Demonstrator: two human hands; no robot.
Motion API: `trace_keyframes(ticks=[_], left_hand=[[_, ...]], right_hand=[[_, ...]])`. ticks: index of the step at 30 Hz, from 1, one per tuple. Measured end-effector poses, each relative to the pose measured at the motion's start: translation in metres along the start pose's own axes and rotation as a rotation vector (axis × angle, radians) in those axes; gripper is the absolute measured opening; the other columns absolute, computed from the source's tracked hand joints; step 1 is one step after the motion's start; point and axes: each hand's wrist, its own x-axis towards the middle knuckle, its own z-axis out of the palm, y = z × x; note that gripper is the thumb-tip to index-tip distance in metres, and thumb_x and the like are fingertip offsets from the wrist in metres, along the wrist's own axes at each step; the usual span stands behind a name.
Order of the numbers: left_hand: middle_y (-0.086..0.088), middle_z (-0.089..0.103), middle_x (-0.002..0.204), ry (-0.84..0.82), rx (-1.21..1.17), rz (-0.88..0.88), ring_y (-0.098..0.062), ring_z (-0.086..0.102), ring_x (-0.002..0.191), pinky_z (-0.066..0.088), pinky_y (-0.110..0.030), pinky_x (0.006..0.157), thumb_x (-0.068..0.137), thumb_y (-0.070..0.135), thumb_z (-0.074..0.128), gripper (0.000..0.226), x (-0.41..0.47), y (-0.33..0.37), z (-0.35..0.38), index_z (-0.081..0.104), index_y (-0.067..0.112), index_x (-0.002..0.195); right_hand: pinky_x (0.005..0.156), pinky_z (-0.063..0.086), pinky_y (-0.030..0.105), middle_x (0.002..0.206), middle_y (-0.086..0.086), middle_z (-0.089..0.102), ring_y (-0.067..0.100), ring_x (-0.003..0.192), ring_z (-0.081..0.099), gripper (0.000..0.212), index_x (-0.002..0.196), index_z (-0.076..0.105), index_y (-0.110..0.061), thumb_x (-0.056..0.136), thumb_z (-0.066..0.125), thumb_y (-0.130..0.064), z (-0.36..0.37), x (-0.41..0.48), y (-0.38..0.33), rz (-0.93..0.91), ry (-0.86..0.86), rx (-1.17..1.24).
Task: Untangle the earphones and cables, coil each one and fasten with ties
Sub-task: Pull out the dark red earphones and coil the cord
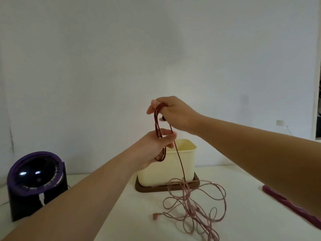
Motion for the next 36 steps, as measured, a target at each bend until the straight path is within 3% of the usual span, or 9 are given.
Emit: trace_keyframes(ticks=[2, 4, 7, 12, 19, 23, 26, 29, 36], left_hand=[[0.007, 0.064, 0.073, 0.088, -0.006, 0.041, -0.011, 0.032, 0.047, 0.032, -0.021, 0.048, 0.096, 0.029, 0.051, 0.016, 0.001, 0.000, -0.001, 0.062, 0.018, 0.095], [0.012, 0.069, 0.075, 0.230, 0.068, 0.145, -0.009, 0.045, 0.053, 0.035, -0.023, 0.053, 0.099, 0.030, 0.044, 0.022, 0.002, 0.004, -0.004, 0.062, 0.019, 0.093], [0.005, 0.065, 0.063, 0.433, 0.126, 0.376, 0.002, 0.050, 0.056, 0.036, -0.008, 0.047, 0.100, 0.022, 0.040, 0.022, 0.001, 0.012, -0.014, 0.061, 0.017, 0.097], [0.010, 0.064, 0.060, 0.426, 0.155, 0.446, -0.004, 0.035, 0.041, 0.030, -0.018, 0.045, 0.098, 0.012, 0.042, 0.017, -0.004, 0.013, -0.034, 0.059, 0.014, 0.093], [0.011, 0.050, 0.055, 0.063, 0.633, 0.042, -0.006, 0.037, 0.046, 0.030, -0.020, 0.047, 0.095, 0.026, 0.053, 0.015, -0.039, -0.021, -0.085, 0.064, 0.017, 0.089], [0.010, 0.057, 0.057, -0.190, 0.721, -0.267, -0.008, 0.038, 0.047, 0.030, -0.023, 0.048, 0.095, 0.024, 0.052, 0.013, -0.064, -0.059, -0.098, 0.061, 0.017, 0.088], [0.012, 0.066, 0.066, -0.437, 0.833, -0.469, -0.009, 0.041, 0.053, 0.034, -0.020, 0.051, 0.096, 0.027, 0.048, 0.014, -0.083, -0.084, -0.085, 0.059, 0.020, 0.090], [0.013, 0.065, 0.065, -0.516, 0.865, -0.485, -0.011, 0.040, 0.052, 0.033, -0.020, 0.050, 0.095, 0.028, 0.046, 0.016, -0.088, -0.102, -0.061, 0.058, 0.022, 0.084], [0.006, 0.073, 0.088, -0.244, 0.634, -0.250, -0.009, 0.034, 0.045, 0.029, -0.020, 0.044, 0.095, 0.019, 0.046, 0.016, -0.050, -0.119, -0.006, 0.056, 0.015, 0.084]], right_hand=[[0.074, 0.041, 0.009, 0.092, -0.007, 0.059, -0.006, 0.078, 0.055, 0.028, 0.098, 0.066, -0.006, 0.099, 0.039, -0.009, 0.002, -0.003, 0.002, -0.136, 0.074, -0.184], [0.086, 0.039, 0.017, 0.096, 0.001, 0.059, 0.012, 0.096, 0.054, 0.023, 0.097, 0.064, -0.004, 0.094, 0.041, -0.004, 0.001, -0.004, 0.011, -0.303, 0.164, -0.431], [0.106, 0.030, 0.024, 0.087, 0.004, 0.063, 0.029, 0.100, 0.054, 0.019, 0.092, 0.064, -0.005, 0.094, 0.047, -0.012, 0.001, -0.004, 0.027, -0.495, 0.217, -0.664], [0.076, 0.040, 0.025, 0.089, -0.001, 0.061, 0.016, 0.083, 0.050, 0.018, 0.102, 0.064, -0.011, 0.096, 0.047, -0.012, 0.006, -0.012, 0.030, -0.382, 0.240, -0.506], [0.059, 0.049, 0.013, 0.080, 0.004, 0.067, 0.010, 0.063, 0.063, 0.017, 0.085, 0.063, -0.012, 0.094, 0.054, -0.023, 0.048, -0.046, 0.040, 0.116, -0.259, -0.201], [0.074, 0.055, 0.025, 0.090, 0.007, 0.066, 0.011, 0.074, 0.062, 0.021, 0.098, 0.064, -0.006, 0.094, 0.056, -0.026, 0.094, -0.083, 0.048, 0.306, -0.704, -0.025], [0.069, 0.047, 0.021, 0.090, 0.000, 0.065, 0.010, 0.077, 0.058, 0.025, 0.101, 0.067, -0.012, 0.092, 0.058, -0.034, 0.114, -0.101, 0.050, 0.210, -0.979, -0.316], [0.060, 0.041, 0.023, 0.083, 0.001, 0.061, 0.014, 0.072, 0.053, 0.019, 0.091, 0.066, -0.013, 0.087, 0.062, -0.031, 0.117, -0.104, 0.055, 0.104, -1.020, -0.563], [0.048, 0.034, 0.022, 0.060, -0.001, 0.047, 0.014, 0.054, 0.042, 0.031, 0.059, 0.048, -0.015, 0.087, 0.057, -0.023, 0.086, -0.099, 0.096, 0.216, -0.927, -0.830]])
